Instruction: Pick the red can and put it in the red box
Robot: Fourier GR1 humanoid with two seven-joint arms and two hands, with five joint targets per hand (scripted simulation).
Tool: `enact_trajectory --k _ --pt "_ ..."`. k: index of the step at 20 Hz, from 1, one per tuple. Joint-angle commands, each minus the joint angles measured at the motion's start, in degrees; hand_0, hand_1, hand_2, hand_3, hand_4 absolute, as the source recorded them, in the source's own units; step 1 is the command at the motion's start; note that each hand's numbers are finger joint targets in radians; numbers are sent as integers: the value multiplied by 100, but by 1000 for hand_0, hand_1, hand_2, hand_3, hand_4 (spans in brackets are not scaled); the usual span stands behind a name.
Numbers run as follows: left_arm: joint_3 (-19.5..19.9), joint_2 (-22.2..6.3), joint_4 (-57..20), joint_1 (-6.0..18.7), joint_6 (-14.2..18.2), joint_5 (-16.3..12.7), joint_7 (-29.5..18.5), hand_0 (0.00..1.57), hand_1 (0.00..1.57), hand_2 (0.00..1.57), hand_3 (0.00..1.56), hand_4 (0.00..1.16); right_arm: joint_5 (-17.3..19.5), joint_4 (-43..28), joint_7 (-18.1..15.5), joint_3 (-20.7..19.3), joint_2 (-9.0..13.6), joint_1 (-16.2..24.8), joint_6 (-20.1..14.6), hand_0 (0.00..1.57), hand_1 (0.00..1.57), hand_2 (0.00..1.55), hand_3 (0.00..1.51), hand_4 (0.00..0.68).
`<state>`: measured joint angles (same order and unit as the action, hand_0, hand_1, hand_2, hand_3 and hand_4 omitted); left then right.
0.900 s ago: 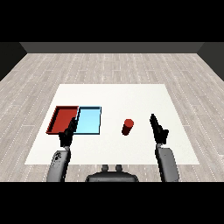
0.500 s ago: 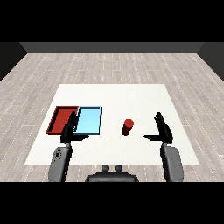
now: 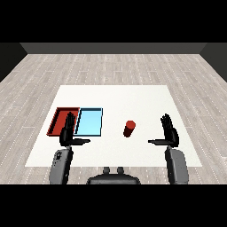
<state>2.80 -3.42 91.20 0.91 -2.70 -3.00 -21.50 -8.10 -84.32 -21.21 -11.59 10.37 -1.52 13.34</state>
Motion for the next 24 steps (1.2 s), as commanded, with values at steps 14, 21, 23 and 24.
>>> enact_trajectory --k 14,21,23,24 --pt "80 11 135 -32 -176 -292 -140 0 0 0 0 0 -20 622 17 146 -230 -466 67 0 0 0 0 0" --pt "42 132 -27 248 37 -230 -37 0 0 0 0 0 33 1066 268 306 -355 -856 -92 0 0 0 0 0" --pt "74 44 267 57 -101 -338 -40 0 0 0 0 0 -94 1649 -90 151 -242 -872 231 0 0 0 0 0" --pt "487 -263 -357 365 -416 -616 -234 0 0 0 0 0 141 1601 -164 370 -496 -932 -52 0 0 0 0 0"
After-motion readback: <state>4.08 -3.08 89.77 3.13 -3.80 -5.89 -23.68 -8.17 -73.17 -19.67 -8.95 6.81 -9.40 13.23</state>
